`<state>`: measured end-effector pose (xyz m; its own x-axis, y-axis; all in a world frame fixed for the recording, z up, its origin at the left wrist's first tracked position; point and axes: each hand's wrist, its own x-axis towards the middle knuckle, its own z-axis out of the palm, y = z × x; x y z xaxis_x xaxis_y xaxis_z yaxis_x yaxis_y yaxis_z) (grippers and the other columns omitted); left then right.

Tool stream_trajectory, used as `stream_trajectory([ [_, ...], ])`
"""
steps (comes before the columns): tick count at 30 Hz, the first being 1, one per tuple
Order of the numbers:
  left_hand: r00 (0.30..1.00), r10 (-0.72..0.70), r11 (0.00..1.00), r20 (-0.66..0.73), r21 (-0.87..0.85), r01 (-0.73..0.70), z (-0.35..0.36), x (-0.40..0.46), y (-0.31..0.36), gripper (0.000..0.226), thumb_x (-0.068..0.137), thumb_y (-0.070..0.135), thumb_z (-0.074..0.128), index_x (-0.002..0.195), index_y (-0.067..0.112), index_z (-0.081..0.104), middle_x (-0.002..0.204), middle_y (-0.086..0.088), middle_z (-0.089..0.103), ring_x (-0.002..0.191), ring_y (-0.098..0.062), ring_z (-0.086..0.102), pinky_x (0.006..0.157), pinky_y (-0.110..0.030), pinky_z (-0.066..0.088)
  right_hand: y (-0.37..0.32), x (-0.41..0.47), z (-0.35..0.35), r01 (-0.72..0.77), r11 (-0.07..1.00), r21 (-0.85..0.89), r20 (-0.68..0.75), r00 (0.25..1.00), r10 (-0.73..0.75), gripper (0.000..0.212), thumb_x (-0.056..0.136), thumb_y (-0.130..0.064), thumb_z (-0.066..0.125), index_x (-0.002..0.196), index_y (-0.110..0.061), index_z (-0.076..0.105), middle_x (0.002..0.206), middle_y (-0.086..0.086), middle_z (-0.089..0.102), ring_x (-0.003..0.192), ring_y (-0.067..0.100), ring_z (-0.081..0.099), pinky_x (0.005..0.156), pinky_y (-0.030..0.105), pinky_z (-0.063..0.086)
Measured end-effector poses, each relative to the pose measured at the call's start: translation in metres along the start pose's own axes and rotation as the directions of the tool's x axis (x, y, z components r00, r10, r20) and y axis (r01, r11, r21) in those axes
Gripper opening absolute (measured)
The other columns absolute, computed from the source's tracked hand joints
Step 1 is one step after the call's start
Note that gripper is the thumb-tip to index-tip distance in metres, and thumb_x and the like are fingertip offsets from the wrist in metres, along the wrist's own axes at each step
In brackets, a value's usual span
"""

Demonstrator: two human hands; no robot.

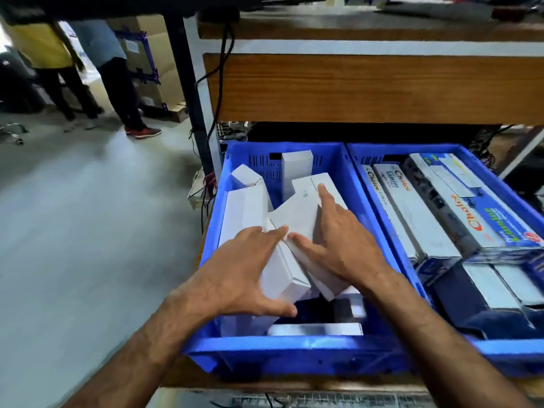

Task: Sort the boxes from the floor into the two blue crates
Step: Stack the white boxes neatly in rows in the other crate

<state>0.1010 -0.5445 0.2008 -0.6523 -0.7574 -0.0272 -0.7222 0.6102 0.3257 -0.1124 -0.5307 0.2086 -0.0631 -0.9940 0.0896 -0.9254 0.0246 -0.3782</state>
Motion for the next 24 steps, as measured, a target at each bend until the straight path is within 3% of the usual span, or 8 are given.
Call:
stream_trajectory([
  [3, 0.999, 0.041, 0.996, -0.029, -0.077, -0.043, -0.007, -0.001, 0.001, 0.102, 0.058, 0.085, 0.068, 0.145, 0.044, 0.033, 0.140, 0.019, 0.049, 0.130, -0.006, 0.045, 0.107, -0.038, 0.045, 0.005, -0.001, -0.003, 0.005, 0.999, 0.041, 0.021, 1.000, -0.006, 0.108, 0.084, -0.068, 0.067, 0.162, -0.028, 0.005, 0.146, 0.005, 0.054, 0.130, 0.026, 0.050, 0.097, 0.042, 0.047],
  [7, 0.991, 0.025, 0.978, -0.130, -0.204, -0.052, -0.028, -0.010, 0.004, 0.093, 0.059, 0.075, 0.077, 0.139, 0.050, 0.035, 0.127, 0.028, 0.047, 0.112, 0.003, 0.052, 0.095, -0.033, 0.053, 0.014, -0.002, -0.011, 0.101, 0.995, 0.027, 0.093, 0.990, -0.103, 0.094, 0.083, -0.059, 0.073, 0.155, -0.040, 0.017, 0.139, -0.001, 0.055, 0.124, 0.023, 0.053, 0.092, 0.040, 0.048],
  [10, 0.970, 0.047, 0.978, -0.239, -0.187, -0.093, -0.044, -0.012, 0.011, 0.091, 0.061, 0.064, 0.081, 0.141, 0.045, 0.041, 0.125, 0.023, 0.049, 0.114, -0.003, 0.055, 0.094, -0.035, 0.054, 0.017, -0.003, -0.017, 0.173, 0.985, -0.027, 0.169, 0.972, -0.166, 0.090, 0.082, -0.056, 0.075, 0.152, -0.042, 0.020, 0.131, -0.005, 0.053, 0.116, 0.022, 0.058, 0.083, 0.034, 0.047],
  [14, 0.945, 0.075, 0.985, -0.317, -0.125, -0.120, -0.058, -0.008, 0.027, 0.089, 0.062, 0.059, 0.081, 0.141, 0.042, 0.044, 0.124, 0.024, 0.050, 0.115, -0.001, 0.055, 0.093, -0.030, 0.053, 0.016, -0.008, -0.025, 0.238, 0.970, -0.046, 0.251, 0.943, -0.219, 0.086, 0.082, -0.054, 0.075, 0.146, -0.045, 0.018, 0.126, -0.005, 0.052, 0.111, 0.022, 0.059, 0.084, 0.037, 0.050],
  [18, 0.955, 0.112, 0.993, -0.275, 0.050, -0.102, -0.060, 0.001, 0.047, 0.086, 0.066, 0.072, 0.064, 0.143, 0.039, 0.044, 0.122, 0.016, 0.050, 0.111, -0.005, 0.053, 0.097, -0.030, 0.047, 0.010, -0.015, -0.028, 0.369, 0.910, -0.188, 0.297, 0.905, -0.306, 0.068, 0.086, -0.043, 0.068, 0.136, -0.033, 0.022, 0.122, 0.003, 0.051, 0.111, 0.029, 0.055, 0.080, 0.038, 0.048],
  [21, 0.975, 0.098, 0.985, -0.200, 0.159, -0.067, -0.060, 0.003, 0.048, 0.089, 0.070, 0.081, 0.056, 0.147, 0.042, 0.035, 0.117, 0.016, 0.045, 0.110, -0.007, 0.048, 0.097, -0.027, 0.041, 0.006, -0.017, -0.034, 0.389, 0.913, -0.123, 0.365, 0.873, -0.323, 0.055, 0.084, -0.043, 0.068, 0.127, -0.025, 0.038, 0.119, 0.003, 0.057, 0.107, 0.029, 0.058, 0.082, 0.043, 0.053],
  [24, 0.979, 0.050, 0.988, -0.195, 0.154, -0.020, -0.064, 0.006, 0.047, 0.099, 0.070, 0.089, 0.050, 0.153, 0.041, 0.024, 0.118, 0.015, 0.048, 0.111, -0.008, 0.050, 0.099, -0.029, 0.042, 0.007, -0.012, -0.044, 0.378, 0.924, -0.064, 0.478, 0.824, -0.304, 0.042, 0.082, -0.050, 0.075, 0.104, -0.030, 0.046, 0.096, -0.009, 0.058, 0.090, 0.022, 0.057, 0.069, 0.031, 0.046],
])
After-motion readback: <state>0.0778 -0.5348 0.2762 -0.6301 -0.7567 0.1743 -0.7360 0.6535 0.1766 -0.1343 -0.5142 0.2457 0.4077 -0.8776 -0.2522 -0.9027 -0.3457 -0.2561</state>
